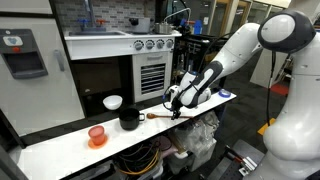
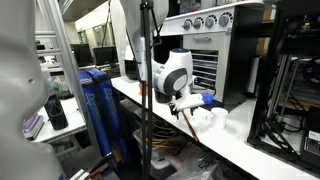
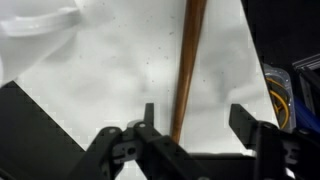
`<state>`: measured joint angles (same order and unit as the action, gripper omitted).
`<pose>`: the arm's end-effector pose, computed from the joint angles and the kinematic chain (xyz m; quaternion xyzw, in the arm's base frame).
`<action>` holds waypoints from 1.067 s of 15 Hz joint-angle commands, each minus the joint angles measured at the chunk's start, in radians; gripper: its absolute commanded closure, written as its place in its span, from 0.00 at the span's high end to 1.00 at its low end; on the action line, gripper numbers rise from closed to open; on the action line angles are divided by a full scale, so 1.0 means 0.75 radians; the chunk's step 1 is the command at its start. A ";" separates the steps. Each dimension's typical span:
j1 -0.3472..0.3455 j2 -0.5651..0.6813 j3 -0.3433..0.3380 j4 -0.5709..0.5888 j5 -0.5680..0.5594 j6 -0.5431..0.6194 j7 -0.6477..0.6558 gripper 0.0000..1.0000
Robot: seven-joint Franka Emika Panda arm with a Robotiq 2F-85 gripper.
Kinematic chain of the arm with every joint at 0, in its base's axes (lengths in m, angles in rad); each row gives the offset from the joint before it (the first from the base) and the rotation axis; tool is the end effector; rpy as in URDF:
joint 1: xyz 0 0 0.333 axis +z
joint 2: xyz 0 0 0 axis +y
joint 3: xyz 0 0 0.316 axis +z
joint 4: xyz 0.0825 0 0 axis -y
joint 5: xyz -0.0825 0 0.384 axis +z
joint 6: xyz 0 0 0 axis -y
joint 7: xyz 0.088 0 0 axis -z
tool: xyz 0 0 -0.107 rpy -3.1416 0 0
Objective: Pour the contents in the white mug into the black mug, use the wooden spoon to stir the contents in the black mug
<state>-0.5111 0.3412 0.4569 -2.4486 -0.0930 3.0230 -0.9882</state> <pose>0.5083 -0.0133 0.2062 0.8721 0.4662 0.1480 0.0156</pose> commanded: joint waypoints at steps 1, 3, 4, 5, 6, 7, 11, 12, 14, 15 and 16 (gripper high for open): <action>-0.133 -0.197 0.183 0.043 0.119 -0.317 -0.066 1.00; -0.158 -0.319 0.236 0.092 0.218 -0.493 -0.092 1.00; 0.013 -0.393 0.090 0.127 0.377 -0.578 -0.179 1.00; 0.085 -0.465 0.018 0.150 0.424 -0.652 -0.169 1.00; 0.183 -0.524 -0.087 0.168 0.444 -0.724 -0.149 1.00; 0.265 -0.578 -0.169 0.180 0.444 -0.770 -0.098 1.00; 0.505 -0.761 -0.382 0.227 0.330 -0.946 0.210 1.00; 0.544 -0.791 -0.407 0.235 0.296 -0.978 0.291 1.00; 0.613 -0.843 -0.435 0.255 0.237 -1.071 0.468 1.00; 0.647 -0.856 -0.443 0.272 0.227 -1.125 0.548 1.00; 0.682 -0.864 -0.457 0.294 0.234 -1.192 0.597 1.00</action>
<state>-0.0714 -0.2878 0.1524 -2.2656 0.1025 2.2421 -0.6570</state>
